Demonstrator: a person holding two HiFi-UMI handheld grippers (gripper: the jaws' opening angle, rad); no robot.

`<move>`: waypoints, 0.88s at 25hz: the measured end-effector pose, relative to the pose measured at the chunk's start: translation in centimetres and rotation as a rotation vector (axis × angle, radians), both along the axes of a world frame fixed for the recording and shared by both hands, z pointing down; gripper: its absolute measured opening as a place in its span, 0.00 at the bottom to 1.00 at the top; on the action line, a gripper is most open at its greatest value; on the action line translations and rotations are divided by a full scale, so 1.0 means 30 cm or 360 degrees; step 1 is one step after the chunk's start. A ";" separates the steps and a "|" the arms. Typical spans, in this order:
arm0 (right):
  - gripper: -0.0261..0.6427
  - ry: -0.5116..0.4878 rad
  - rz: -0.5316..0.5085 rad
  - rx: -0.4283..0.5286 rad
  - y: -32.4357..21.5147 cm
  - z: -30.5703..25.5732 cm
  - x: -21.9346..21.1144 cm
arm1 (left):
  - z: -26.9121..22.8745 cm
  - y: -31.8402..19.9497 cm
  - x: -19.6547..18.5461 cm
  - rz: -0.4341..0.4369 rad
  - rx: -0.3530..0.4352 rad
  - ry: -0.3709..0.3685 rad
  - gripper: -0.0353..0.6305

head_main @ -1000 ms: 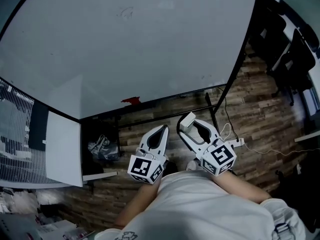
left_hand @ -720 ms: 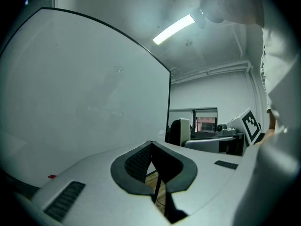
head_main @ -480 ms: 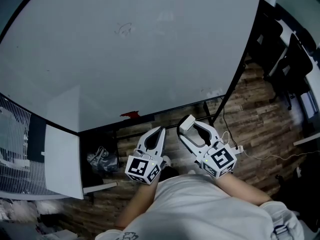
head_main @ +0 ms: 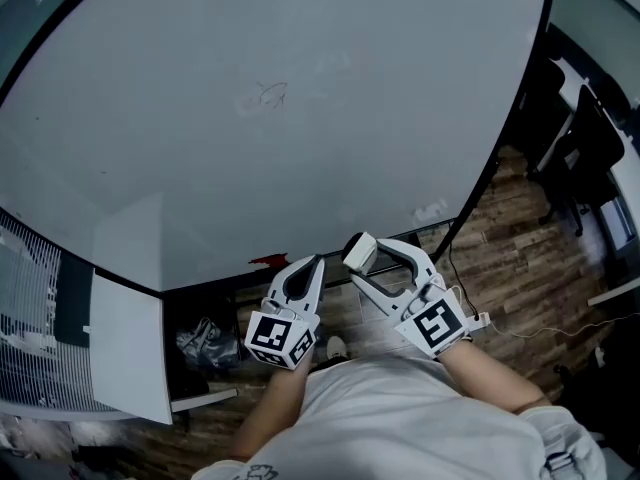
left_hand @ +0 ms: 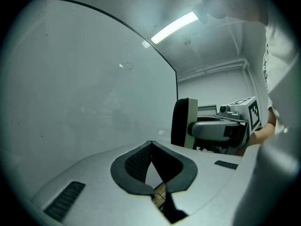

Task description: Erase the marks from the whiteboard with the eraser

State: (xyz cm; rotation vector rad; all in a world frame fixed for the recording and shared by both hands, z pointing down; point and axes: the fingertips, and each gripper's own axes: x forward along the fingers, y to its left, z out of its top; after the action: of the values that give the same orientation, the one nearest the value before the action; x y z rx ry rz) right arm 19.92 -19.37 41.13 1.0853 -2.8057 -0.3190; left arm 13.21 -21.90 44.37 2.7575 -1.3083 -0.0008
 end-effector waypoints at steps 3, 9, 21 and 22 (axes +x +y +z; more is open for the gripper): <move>0.40 0.0152 -0.0004 0.0147 -0.063 -0.075 -0.052 | -0.018 -0.057 -0.042 0.0006 0.0014 -0.0011 0.06; 0.40 0.0342 0.0042 0.0447 -0.195 -0.268 -0.122 | -0.067 -0.133 -0.125 0.0026 0.0086 -0.0096 0.06; 0.40 0.0679 0.0164 0.0940 -0.356 -0.732 -0.247 | -0.083 -0.213 -0.293 0.0152 0.0085 -0.0086 0.06; 0.40 0.0708 0.0170 0.0963 -0.373 -0.774 -0.254 | -0.091 -0.225 -0.307 0.0170 0.0079 -0.0071 0.06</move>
State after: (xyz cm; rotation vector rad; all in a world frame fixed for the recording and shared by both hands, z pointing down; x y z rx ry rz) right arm 12.30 -30.55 17.90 1.0754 -2.2858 -1.2775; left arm 3.99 -28.64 41.64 2.8821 -1.1847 0.0367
